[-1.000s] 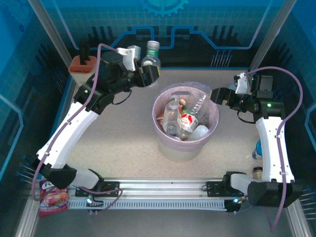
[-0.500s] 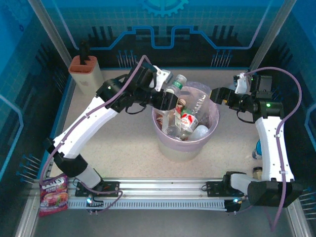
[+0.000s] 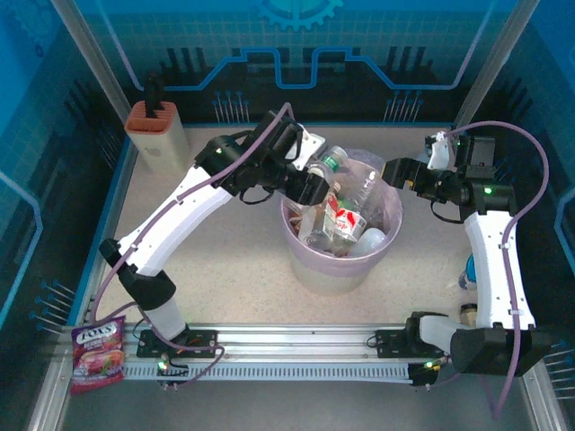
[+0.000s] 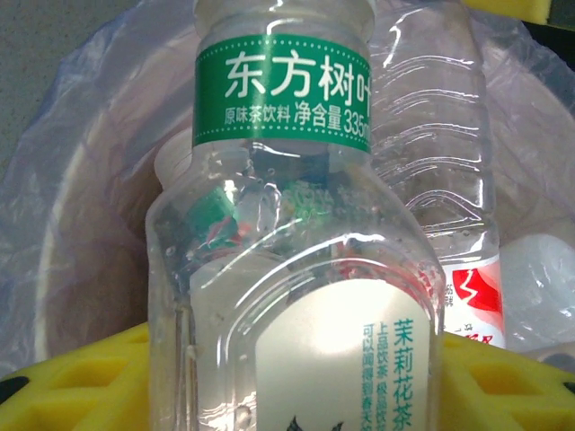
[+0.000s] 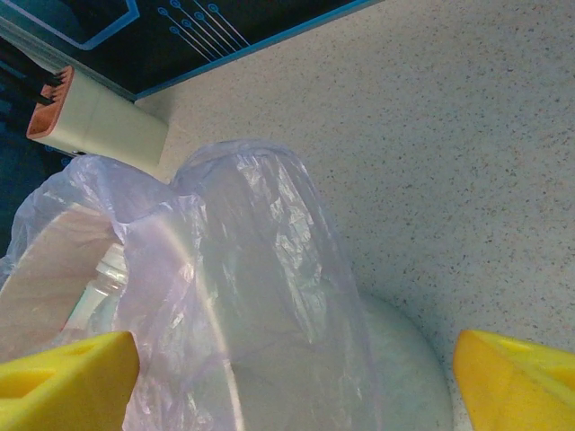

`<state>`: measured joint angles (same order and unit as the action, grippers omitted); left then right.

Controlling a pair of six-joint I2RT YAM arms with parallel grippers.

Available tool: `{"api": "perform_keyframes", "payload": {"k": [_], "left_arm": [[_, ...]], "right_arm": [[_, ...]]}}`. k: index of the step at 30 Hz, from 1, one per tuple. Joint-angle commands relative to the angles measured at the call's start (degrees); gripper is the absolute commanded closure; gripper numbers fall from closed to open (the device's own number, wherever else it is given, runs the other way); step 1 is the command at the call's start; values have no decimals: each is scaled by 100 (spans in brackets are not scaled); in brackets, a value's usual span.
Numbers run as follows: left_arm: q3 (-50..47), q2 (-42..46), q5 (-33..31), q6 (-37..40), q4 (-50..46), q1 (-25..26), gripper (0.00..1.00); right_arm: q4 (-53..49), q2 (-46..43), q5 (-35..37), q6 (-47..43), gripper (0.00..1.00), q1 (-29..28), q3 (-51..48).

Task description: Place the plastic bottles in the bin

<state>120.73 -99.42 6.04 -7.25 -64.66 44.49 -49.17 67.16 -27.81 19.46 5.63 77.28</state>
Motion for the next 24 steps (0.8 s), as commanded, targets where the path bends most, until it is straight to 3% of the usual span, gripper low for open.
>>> {"api": "perform_keyframes", "payload": {"k": [1, 3, 6, 9, 16, 24], "left_arm": [[154, -593, 233, 390, -655, 192, 65], [292, -829, 235, 457, -812, 192, 62], [292, -964, -100, 591, -854, 192, 42], [366, -940, -362, 724, -859, 183, 32], [397, -424, -123, 711, -219, 183, 2], [375, -73, -29, 722, -6, 183, 1]], "right_arm": [[12, 60, -87, 13, 8, -80, -7], [23, 52, -101, 21, 8, -80, -11], [48, 52, -118, 31, 8, -81, -34], [23, 60, -111, 5, 8, -88, -10], [56, 87, -129, 49, 8, -81, 136], [-102, 104, -163, -30, 7, -87, 532]]}}
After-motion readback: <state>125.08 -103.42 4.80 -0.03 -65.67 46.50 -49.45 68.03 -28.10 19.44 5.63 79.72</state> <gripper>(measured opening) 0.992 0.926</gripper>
